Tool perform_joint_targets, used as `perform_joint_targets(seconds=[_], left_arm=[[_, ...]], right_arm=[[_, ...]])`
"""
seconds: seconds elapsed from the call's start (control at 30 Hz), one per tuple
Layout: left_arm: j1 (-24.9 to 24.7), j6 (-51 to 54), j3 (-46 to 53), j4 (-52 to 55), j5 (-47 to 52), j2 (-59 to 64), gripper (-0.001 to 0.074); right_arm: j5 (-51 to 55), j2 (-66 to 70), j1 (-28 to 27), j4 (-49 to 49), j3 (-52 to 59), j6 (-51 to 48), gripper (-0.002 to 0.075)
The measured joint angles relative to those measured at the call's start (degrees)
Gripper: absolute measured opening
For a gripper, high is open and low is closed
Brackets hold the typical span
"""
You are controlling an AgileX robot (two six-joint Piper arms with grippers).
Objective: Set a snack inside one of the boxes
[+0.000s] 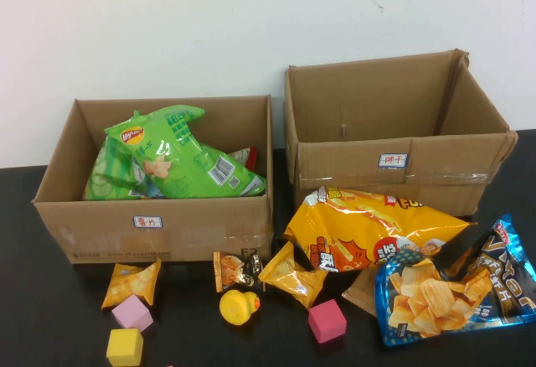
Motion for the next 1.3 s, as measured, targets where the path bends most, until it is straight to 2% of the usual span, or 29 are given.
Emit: perform_joint_targets(seconds=[0.13, 0.37, 0.57, 0.6, 0.67, 0.77, 0.83, 1.03, 1.1, 1.2, 1.3], left_arm=[[0.0, -1.3, 0.0, -6.47, -0.72, 0.0, -0.0003], [0.0, -12.16, 0.24, -41.46, -5.42, 0.0, -0.0003], [0.0, -12.59, 0.24, -48.93, -8.2, 0.0, -0.0003], [0.0, -10.76, 0.24, -49.96, -8.38, 0.0, -0.0003], [-0.27, -0.58, -1.31, -50.95, -6.54, 0.0, -0.0003], [-1.29, 14.44, -8.76, -50.67, -0.71, 0.93, -0.0003], [-1.5, 18.36, -14.64, -46.4, 3.47, 4.97, -0.0003], [-1.81, 19.6, -30.46, -24.39, 19.77, 25.81, -0.0003], [-3.51, 19.6, -34.77, -17.22, 20.84, 36.75, -0.0003], [-7.14, 18.7, -37.98, -13.21, 20.84, 46.17, 0.0004], [-11.06, 17.35, -39.87, -10.48, 20.33, 55.11, 0.0064]], right_arm=[[0.0, 0.0, 0.0, 0.0, 0.0, 0.0, -0.0001], [0.0, 0.0, 0.0, 0.0, 0.0, 0.0, -0.0001], [0.0, 0.0, 0.0, 0.0, 0.0, 0.0, -0.0001], [0.0, 0.0, 0.0, 0.0, 0.0, 0.0, -0.0001], [0.0, 0.0, 0.0, 0.0, 0.0, 0.0, -0.0001], [0.0, 0.0, 0.0, 0.0, 0.0, 0.0, -0.0001], [0.0, 0.0, 0.0, 0.0, 0.0, 0.0, -0.0001], [0.0, 0.0, 0.0, 0.0, 0.0, 0.0, -0.0001], [0.0, 0.0, 0.0, 0.0, 0.0, 0.0, -0.0001], [0.0, 0.0, 0.0, 0.0, 0.0, 0.0, -0.0001], [0.0, 0.0, 0.0, 0.0, 0.0, 0.0, -0.0001]])
